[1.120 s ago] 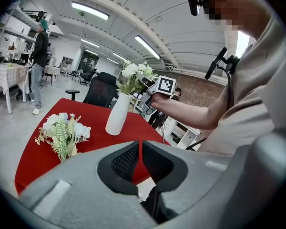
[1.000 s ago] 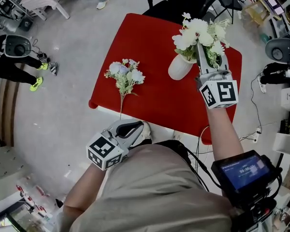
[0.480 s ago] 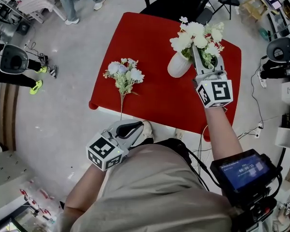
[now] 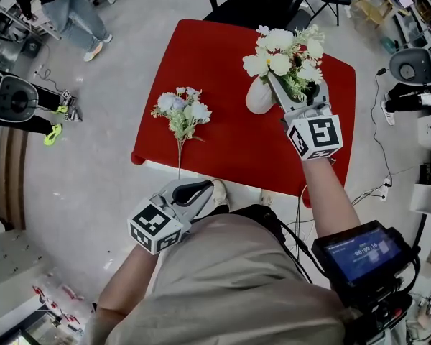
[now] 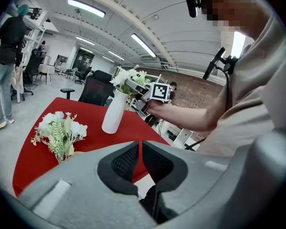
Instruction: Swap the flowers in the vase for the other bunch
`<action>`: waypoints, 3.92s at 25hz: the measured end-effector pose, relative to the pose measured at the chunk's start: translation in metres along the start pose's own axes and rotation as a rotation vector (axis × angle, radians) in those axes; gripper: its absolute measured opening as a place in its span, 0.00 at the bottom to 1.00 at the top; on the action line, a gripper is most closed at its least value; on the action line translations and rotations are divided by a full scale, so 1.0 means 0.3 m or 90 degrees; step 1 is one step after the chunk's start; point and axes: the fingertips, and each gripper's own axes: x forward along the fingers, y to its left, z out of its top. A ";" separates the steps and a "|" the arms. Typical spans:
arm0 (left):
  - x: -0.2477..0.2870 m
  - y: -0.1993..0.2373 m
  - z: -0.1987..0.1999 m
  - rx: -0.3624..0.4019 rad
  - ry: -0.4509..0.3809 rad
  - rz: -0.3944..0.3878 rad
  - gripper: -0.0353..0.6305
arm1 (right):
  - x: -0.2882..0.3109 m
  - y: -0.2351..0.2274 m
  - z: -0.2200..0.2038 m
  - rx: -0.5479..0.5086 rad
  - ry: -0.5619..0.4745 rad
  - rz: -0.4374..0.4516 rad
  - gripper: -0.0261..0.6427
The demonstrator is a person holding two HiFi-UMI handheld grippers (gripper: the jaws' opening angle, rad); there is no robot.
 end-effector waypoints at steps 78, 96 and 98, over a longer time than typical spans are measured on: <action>0.147 -0.142 0.097 0.069 -0.010 -0.116 0.10 | -0.337 0.082 0.528 -0.149 -0.115 -0.011 0.33; 0.209 -0.224 0.134 0.097 -0.005 -0.130 0.10 | -0.470 0.249 0.324 -0.218 0.021 0.067 0.06; 0.222 -0.227 0.139 0.099 -0.006 -0.128 0.10 | -0.480 0.256 0.291 -0.214 0.034 0.074 0.06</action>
